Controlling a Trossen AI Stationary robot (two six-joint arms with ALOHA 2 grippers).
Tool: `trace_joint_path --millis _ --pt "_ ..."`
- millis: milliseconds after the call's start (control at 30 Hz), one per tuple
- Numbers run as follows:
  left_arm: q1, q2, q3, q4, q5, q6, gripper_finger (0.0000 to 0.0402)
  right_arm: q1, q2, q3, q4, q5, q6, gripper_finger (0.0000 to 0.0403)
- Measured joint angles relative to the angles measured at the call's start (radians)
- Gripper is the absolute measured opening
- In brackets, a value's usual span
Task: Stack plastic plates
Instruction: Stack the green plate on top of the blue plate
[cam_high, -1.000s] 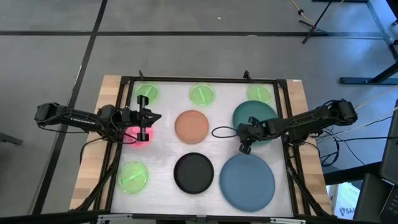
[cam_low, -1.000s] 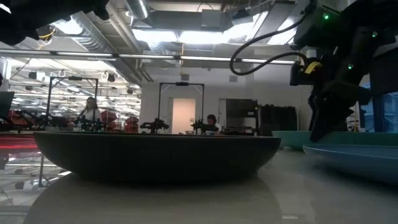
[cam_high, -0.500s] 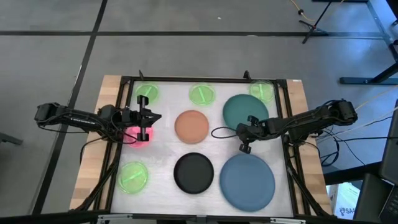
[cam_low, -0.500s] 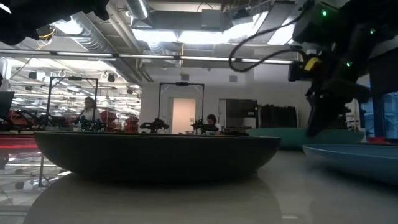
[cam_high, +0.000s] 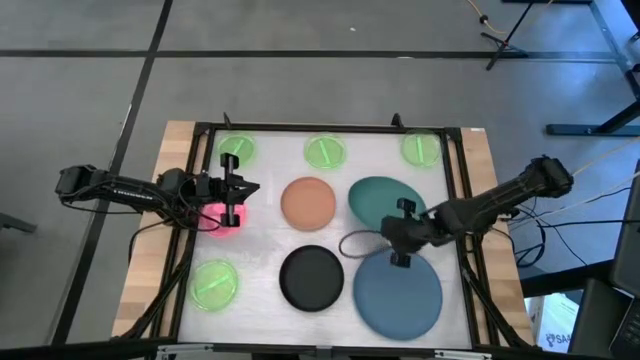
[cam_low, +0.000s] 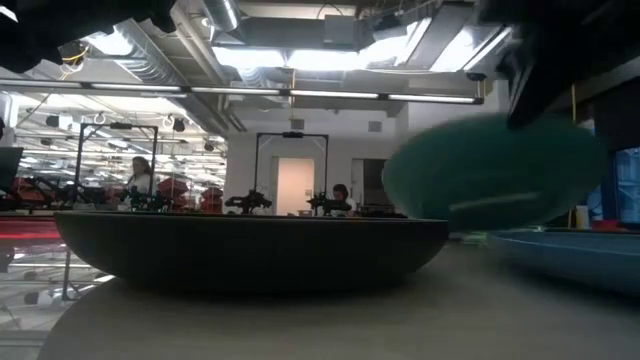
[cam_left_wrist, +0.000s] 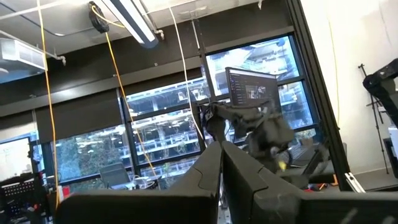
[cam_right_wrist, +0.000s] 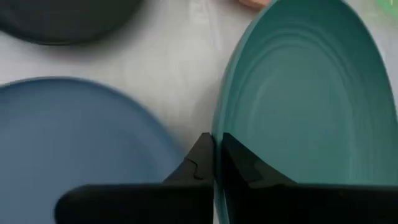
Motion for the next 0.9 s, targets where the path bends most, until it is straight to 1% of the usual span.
trace_joint_path --millis 267,433,600,700,900 --pt "0.0 0.0 0.0 0.0 -0.001 -0.001 0.0009 0.226 0.0 0.198 -0.146 0.029 0.141 0.0001" --pt "0.0 0.0 0.0 0.0 -0.001 -0.001 0.0009 0.338 0.0 0.28 -0.152 -0.014 0.269 0.0001" --pt "0.0 0.0 0.0 0.0 -0.001 -0.002 0.0009 0.438 -0.001 0.303 -0.129 -0.06 0.396 0.0001" --pt "0.0 0.0 0.0 -0.001 -0.001 -0.001 0.0009 0.493 0.0 0.303 -0.093 -0.059 0.449 0.0001" --pt "0.0 0.0 0.0 0.0 -0.019 0.003 0.0009 0.546 0.044 0.303 -0.028 -0.043 0.453 0.0001"
